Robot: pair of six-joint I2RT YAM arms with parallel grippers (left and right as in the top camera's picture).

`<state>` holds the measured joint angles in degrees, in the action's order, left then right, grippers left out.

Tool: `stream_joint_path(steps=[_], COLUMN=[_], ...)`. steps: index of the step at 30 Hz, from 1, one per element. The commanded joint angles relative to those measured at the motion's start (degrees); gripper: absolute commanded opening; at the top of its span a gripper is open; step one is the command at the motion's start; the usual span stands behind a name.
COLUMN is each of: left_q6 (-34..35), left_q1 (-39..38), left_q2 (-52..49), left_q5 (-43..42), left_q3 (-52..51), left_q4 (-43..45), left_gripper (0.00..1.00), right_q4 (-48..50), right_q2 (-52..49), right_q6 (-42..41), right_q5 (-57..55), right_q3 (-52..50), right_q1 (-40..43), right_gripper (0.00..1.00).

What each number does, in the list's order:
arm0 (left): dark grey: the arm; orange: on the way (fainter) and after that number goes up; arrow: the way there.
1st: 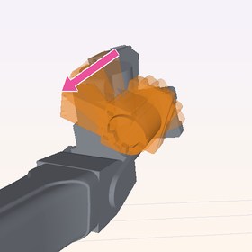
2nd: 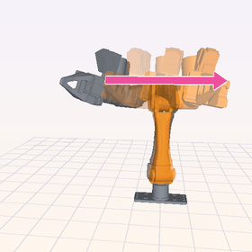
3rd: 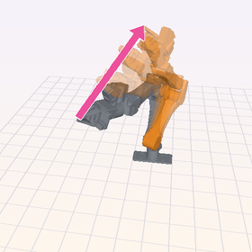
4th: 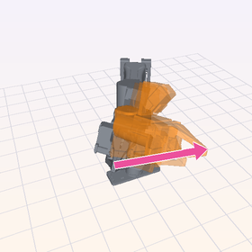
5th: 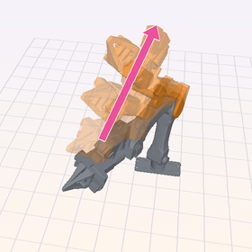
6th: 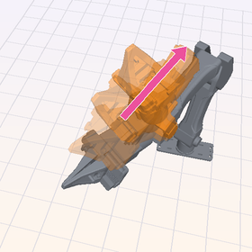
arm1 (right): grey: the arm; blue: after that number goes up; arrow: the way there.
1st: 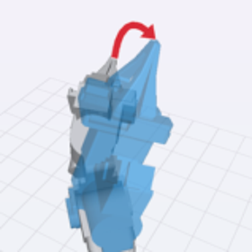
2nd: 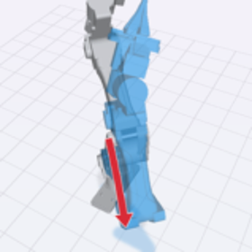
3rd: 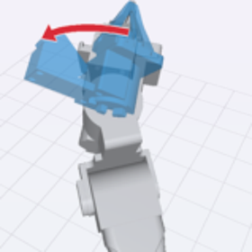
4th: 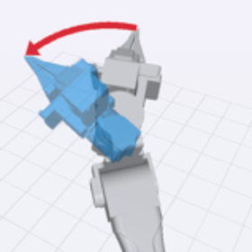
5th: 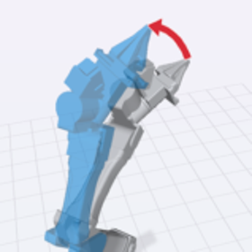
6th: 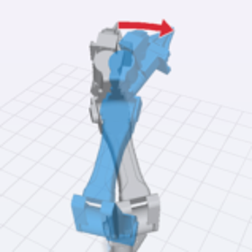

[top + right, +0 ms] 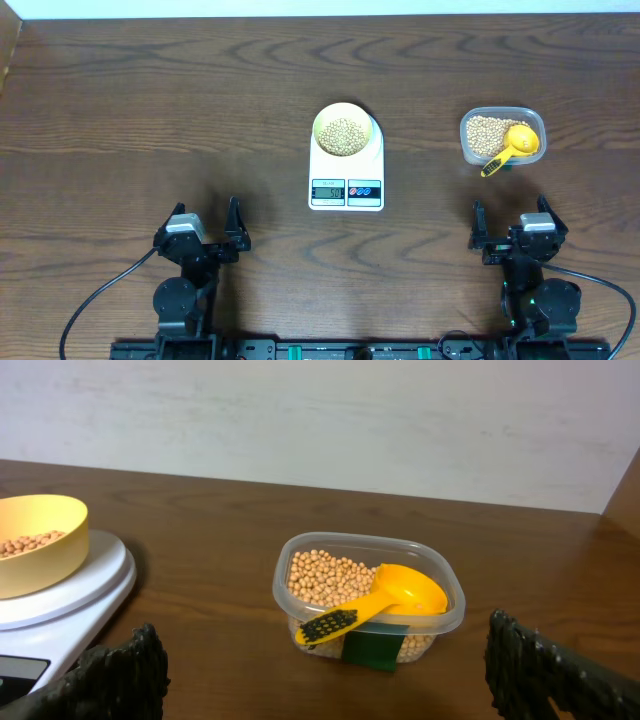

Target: Scoop item into bowl and weigh 50g on scale

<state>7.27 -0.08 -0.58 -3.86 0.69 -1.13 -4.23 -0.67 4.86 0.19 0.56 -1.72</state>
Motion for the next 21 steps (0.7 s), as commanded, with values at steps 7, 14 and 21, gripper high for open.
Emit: stream_joint_path(steps=[7,14,21], left_q6=[-0.2,-0.1,-0.1], left_q1=[0.0,0.0,0.0], left_q2=[0.4,0.4,0.4], left_q5=[-0.6,-0.2,-0.2], left_q3=[-0.5,-0.5,-0.5], left_q4=[-2.9,-2.8,-2.7], left_gripper=[0.98,0.98,0.98], right_q4=[-0.1,-0.1,-0.1], right_q2=[0.4,0.4,0.4], right_q6=[-0.1,-0.1,-0.1], right_q5=[-0.6,-0.6,-0.6], right_q3=[-0.2,-0.2,-0.2], right_q1=[0.3,0.3,0.3], right_gripper=[0.99,0.99,0.99])
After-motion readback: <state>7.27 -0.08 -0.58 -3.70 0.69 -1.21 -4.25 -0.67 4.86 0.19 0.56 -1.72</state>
